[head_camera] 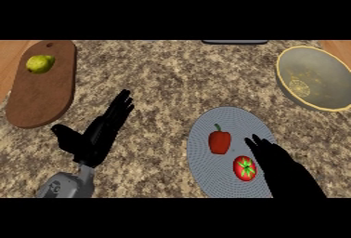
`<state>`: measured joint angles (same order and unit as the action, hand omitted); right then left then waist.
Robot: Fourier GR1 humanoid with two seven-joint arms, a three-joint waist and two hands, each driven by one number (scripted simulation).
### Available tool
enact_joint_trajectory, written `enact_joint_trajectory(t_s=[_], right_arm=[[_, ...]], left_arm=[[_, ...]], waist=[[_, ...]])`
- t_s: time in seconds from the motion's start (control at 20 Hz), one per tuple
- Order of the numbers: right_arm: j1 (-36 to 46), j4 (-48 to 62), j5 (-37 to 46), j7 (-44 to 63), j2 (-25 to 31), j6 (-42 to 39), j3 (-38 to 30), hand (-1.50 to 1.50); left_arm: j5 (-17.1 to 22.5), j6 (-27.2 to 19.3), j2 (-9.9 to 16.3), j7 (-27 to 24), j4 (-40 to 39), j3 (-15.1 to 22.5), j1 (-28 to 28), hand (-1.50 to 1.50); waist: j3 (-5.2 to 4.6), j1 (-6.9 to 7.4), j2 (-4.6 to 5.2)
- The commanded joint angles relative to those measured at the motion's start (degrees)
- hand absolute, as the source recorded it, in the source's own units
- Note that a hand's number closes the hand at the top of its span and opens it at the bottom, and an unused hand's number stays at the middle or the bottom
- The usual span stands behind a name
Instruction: Pick the tomato from the placemat and place it in the bowl
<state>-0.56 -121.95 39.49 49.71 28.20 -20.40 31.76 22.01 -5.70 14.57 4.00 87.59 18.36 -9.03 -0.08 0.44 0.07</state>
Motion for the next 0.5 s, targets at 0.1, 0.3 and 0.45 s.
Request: enact_joint_trajectory(t_s=[0.1,0.3,0.45], right_arm=[[5.02,6.25,-3.78,2.46,-2.0,-8.61,-5.21,-1.5],[0.38,4.24,3.75,6.06,-6.59,-7.06,2.68,-1.5],[6.77,9.97,1.53,4.42,-9.06,-11.04,-2.02,-1.5]], left_arm=[[0.09,3.31,0.29,-0.69,-1.99,-3.02,0.6,0.0],[-2.64,1.96,-2.47,0.05,-3.64,-3.08,-0.89,0.0],[-2.86,0.64,-2.83,6.21,0.89,-4.01,-2.96,0.0]], waist=[[0.06,-0.24,0.02],[0.07,-0.65,-0.11],[0.08,-0.36,-0.09]])
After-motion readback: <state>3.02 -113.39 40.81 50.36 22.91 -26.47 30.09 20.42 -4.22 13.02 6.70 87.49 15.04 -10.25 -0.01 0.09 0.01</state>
